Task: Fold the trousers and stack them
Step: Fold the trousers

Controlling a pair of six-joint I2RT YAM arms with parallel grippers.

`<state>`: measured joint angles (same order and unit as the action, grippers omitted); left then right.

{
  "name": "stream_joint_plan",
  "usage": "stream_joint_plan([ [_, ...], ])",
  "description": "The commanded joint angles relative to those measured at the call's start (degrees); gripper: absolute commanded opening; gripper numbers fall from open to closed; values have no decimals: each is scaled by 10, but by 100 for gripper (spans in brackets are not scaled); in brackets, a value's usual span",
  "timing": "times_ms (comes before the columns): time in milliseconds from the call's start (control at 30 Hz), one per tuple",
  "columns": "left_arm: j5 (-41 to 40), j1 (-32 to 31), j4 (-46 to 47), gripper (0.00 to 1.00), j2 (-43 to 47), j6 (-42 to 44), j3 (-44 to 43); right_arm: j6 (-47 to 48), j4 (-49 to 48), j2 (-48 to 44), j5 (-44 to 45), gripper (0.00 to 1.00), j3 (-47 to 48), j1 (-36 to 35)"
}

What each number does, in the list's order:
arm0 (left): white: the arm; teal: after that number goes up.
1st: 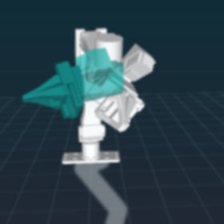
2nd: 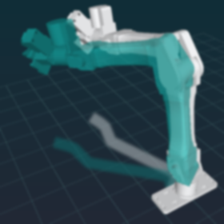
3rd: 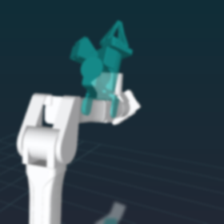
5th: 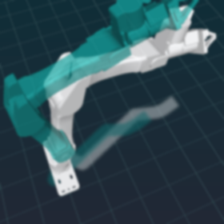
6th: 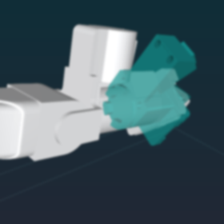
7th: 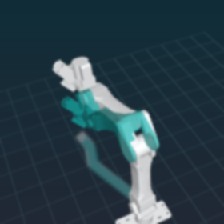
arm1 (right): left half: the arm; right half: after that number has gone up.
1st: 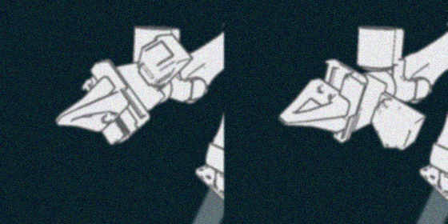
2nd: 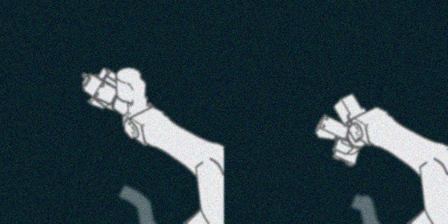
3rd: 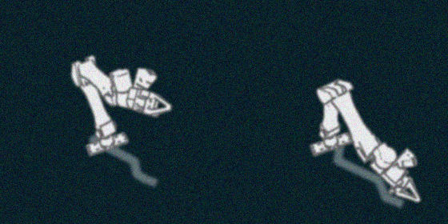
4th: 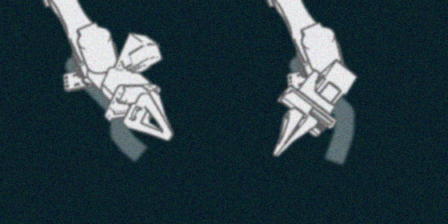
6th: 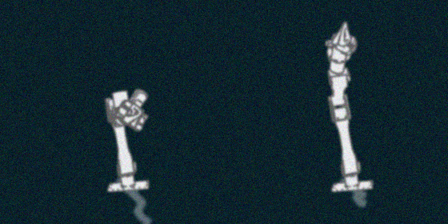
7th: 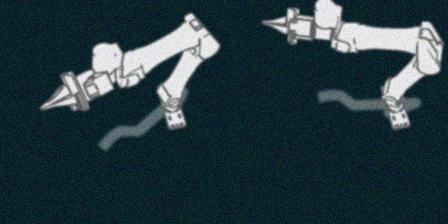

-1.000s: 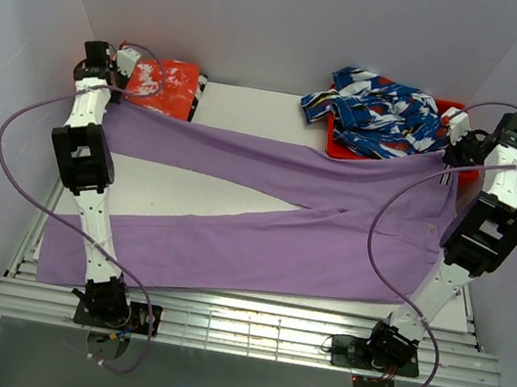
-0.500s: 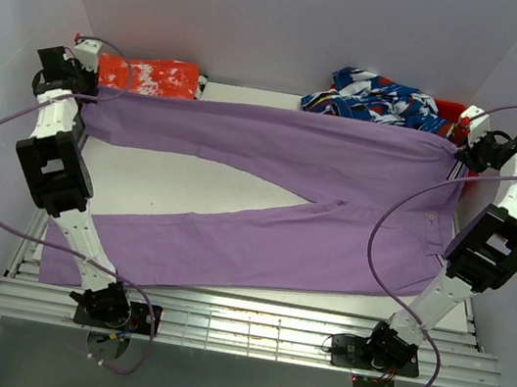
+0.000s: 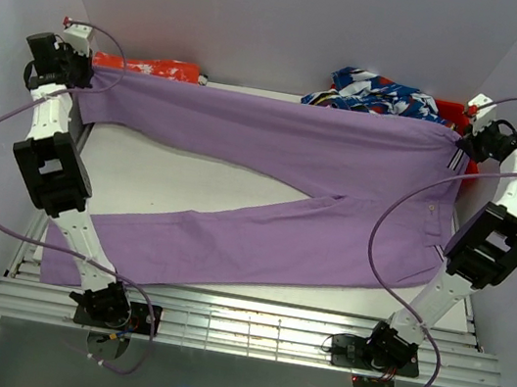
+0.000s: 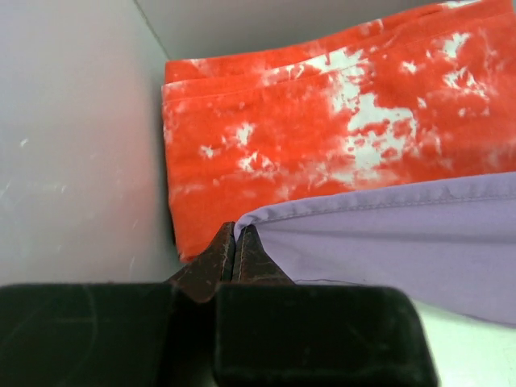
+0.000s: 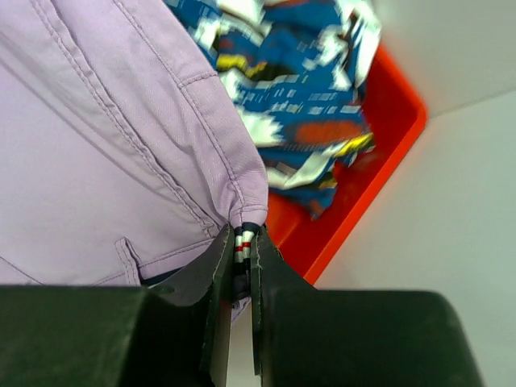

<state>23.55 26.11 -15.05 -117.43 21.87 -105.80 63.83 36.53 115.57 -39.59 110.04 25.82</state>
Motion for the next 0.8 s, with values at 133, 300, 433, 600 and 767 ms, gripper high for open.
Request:
stream_joint_plan([
  [133, -31, 17, -14, 0, -120, -58, -243, -97, -161, 43, 37, 8, 88, -14],
  [300, -5, 24, 2, 0, -101, -52, -240, -131, -197, 48, 35, 8, 117, -15],
  [433, 82, 48, 100, 0, 31, -51, -60, -91, -204, -6, -5, 8, 34, -3],
  [600, 141, 73, 134, 0, 184, 19, 174, -21, -205, -80, -29, 8, -63, 11],
  [767, 187, 114, 119, 0, 307, 70, 309, 43, -188, -129, -48, 8, -150, 34],
])
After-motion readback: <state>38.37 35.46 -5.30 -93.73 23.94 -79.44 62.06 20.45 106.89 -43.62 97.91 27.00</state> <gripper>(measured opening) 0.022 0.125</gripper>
